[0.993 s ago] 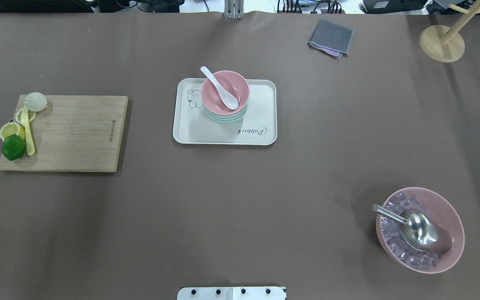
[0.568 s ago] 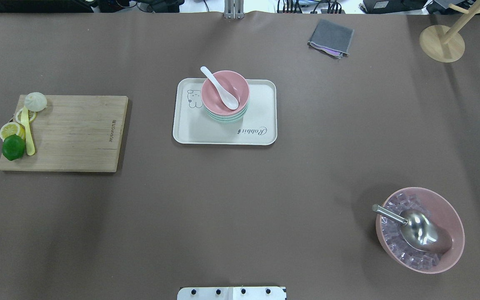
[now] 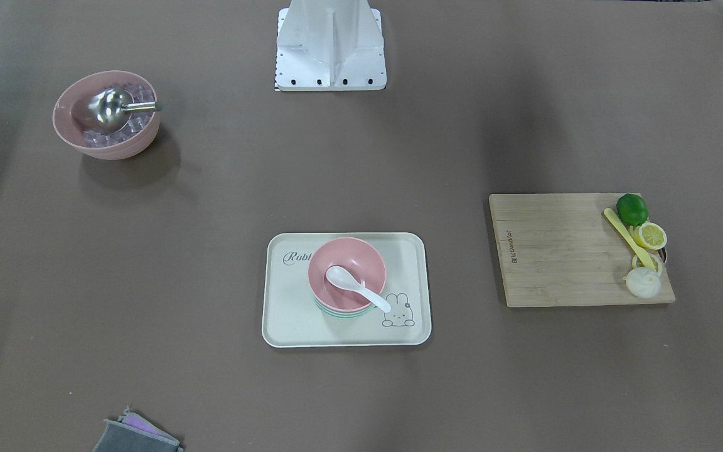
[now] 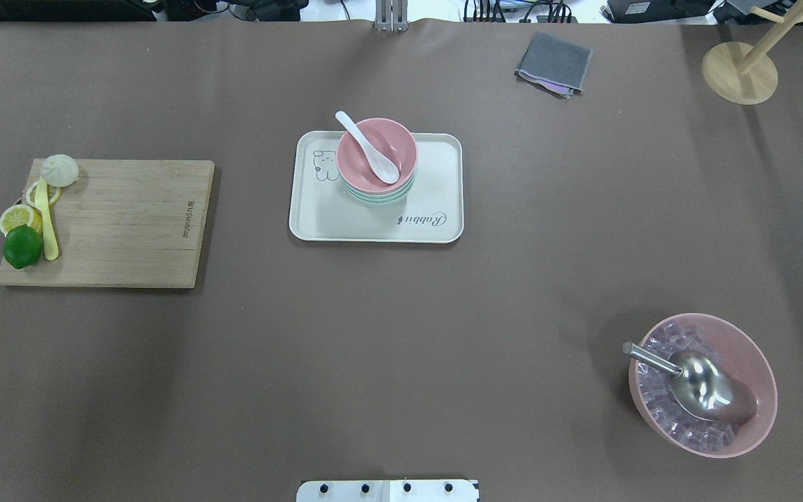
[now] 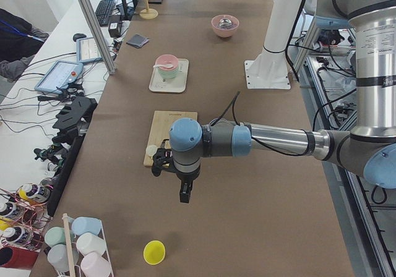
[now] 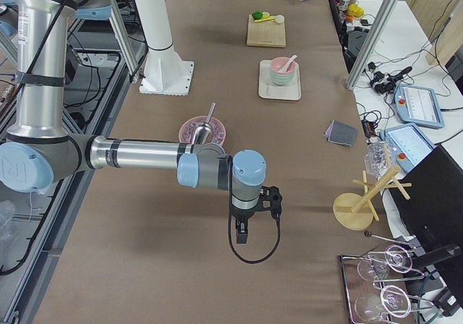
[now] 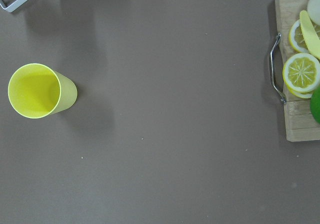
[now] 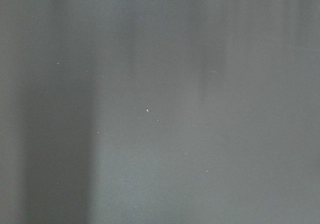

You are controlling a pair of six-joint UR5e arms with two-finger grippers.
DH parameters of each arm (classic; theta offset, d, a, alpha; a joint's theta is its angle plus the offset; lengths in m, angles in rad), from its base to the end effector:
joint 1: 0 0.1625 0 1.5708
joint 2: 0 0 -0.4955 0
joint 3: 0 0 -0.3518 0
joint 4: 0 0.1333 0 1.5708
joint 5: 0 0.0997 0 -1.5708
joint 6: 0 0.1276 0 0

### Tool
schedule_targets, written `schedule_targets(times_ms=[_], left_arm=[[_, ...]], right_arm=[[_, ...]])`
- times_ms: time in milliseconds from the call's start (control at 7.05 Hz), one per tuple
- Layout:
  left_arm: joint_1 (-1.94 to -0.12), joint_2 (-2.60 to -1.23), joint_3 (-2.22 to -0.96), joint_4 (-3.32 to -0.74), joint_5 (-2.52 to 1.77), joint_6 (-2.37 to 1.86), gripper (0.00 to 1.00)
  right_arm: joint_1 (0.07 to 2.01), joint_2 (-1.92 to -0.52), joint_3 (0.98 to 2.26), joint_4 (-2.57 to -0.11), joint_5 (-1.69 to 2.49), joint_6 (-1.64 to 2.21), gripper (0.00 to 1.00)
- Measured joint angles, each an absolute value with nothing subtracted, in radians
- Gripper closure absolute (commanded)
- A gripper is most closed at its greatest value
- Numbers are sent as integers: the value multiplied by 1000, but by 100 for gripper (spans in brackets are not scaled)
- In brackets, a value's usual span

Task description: Stack pink bowl on green and place spoon

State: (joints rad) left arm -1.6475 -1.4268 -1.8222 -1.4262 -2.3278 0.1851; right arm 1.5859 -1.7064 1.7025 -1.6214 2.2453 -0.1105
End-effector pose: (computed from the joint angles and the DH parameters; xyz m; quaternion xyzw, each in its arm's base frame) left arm -0.0743 -0.3702 0.7116 0.0311 0.3686 0.0435 0.9281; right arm 0.0593 -0.3781 0.7598 -0.0049 -0.3317 -0.0360 0.9427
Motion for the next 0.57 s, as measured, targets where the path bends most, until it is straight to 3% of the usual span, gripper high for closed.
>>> schedule_targets(times_ms=[568], left_arm=[[-1647,-1421,-1822,-1431,-2328,186,2]], right_arm=[[1585,-1706,1701,-1621,2252,-108,0]])
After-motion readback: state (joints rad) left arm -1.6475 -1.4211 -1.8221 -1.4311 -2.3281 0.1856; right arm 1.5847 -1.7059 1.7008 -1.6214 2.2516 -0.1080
